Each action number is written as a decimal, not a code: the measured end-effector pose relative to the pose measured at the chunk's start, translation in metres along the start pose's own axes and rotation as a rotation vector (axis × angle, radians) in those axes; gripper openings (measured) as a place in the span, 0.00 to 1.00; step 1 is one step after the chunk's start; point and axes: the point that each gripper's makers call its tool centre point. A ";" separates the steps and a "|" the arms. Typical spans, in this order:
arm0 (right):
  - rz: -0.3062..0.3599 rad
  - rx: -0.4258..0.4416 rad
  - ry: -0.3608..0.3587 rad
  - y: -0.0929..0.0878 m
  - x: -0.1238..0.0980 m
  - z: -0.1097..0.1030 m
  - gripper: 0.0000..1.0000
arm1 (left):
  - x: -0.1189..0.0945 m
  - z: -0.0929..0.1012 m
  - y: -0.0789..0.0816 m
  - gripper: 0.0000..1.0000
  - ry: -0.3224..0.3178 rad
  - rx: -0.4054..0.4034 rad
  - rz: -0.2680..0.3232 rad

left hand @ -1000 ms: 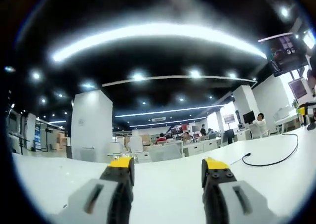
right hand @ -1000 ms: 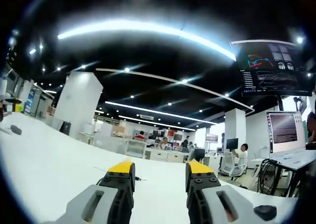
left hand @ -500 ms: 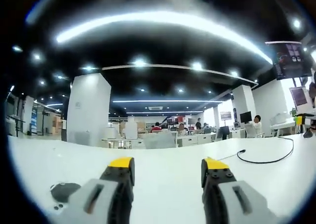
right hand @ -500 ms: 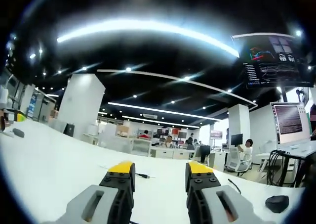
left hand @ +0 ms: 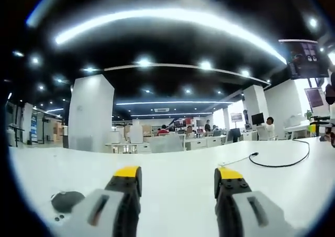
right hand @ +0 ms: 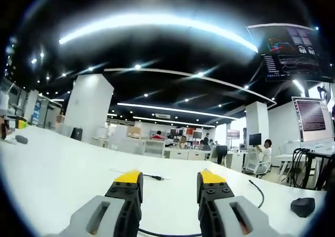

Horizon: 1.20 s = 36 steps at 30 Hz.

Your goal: Locate the USB plug end of the data cable currently connected to the USB port on the desk. Grip the plug, withdraw it from the port, and place it onto the desktop.

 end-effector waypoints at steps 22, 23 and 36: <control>-0.012 0.004 0.008 -0.001 0.002 -0.002 0.42 | 0.001 -0.003 -0.001 0.56 0.003 -0.004 -0.011; -0.012 0.004 0.008 -0.001 0.002 -0.002 0.42 | 0.001 -0.003 -0.001 0.56 0.004 -0.004 -0.009; -0.017 0.004 0.015 -0.002 0.003 -0.003 0.42 | 0.002 -0.004 0.000 0.56 0.009 0.002 -0.010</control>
Point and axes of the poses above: the point that each gripper's makers call its tool centre point, and the gripper's own axes: x roughly forward along the fingers, z roughly to its right, y roughly out of its top, and after that the axes turned 6 degrees about -y, right-handed
